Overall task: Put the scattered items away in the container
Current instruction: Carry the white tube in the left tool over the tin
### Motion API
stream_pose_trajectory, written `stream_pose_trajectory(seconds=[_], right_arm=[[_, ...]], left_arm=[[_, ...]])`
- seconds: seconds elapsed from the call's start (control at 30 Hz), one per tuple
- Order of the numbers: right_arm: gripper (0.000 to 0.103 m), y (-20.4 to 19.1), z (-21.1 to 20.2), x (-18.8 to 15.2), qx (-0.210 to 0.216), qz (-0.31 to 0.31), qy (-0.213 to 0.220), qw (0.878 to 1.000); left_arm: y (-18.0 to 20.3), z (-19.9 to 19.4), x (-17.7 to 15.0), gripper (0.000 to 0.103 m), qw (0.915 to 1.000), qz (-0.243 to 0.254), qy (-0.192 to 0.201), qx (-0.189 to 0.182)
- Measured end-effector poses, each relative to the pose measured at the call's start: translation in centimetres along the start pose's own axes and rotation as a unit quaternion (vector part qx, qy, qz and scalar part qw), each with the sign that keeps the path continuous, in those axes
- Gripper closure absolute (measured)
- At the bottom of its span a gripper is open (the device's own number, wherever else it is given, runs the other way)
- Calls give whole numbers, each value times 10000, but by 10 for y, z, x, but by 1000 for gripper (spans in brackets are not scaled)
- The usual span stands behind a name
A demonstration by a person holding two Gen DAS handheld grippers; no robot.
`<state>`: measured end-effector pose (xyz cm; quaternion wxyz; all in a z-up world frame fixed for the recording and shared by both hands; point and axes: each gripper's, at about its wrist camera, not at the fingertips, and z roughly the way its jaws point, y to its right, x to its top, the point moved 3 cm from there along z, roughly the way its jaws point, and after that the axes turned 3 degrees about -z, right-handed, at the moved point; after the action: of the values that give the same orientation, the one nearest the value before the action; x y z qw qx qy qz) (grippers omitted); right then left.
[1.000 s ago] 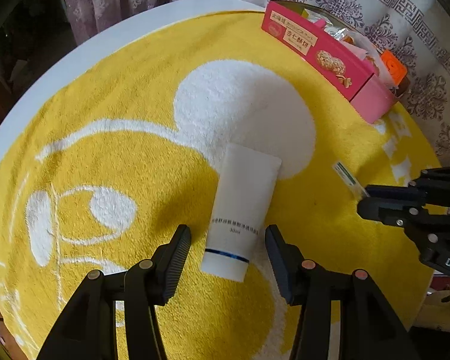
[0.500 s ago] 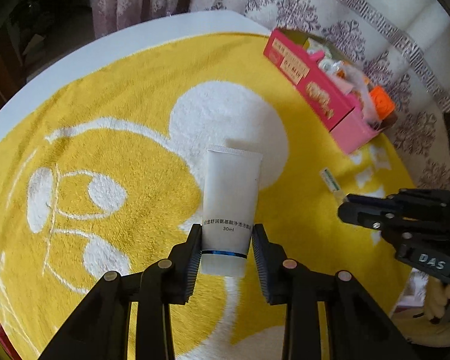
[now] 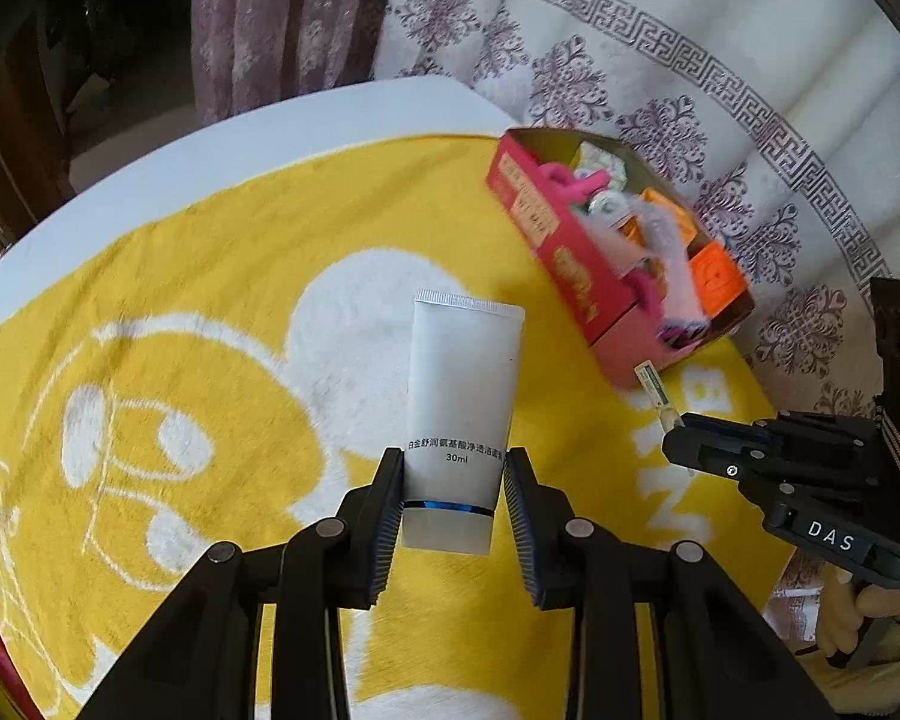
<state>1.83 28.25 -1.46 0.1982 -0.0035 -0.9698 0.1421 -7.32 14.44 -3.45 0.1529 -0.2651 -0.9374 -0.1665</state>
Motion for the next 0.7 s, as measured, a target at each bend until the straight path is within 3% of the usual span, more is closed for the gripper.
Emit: stream_pose_trajectory(seconds=[0.43,0.7], right_arm=[[91,73,-49,19,-189,275,461,9984],[91,103,-62,41,-179,303,667,9972]], left_arm=[[87,6,59,68,9988,266,331,-234],[119,18,93,68,9980,295,489,-277]])
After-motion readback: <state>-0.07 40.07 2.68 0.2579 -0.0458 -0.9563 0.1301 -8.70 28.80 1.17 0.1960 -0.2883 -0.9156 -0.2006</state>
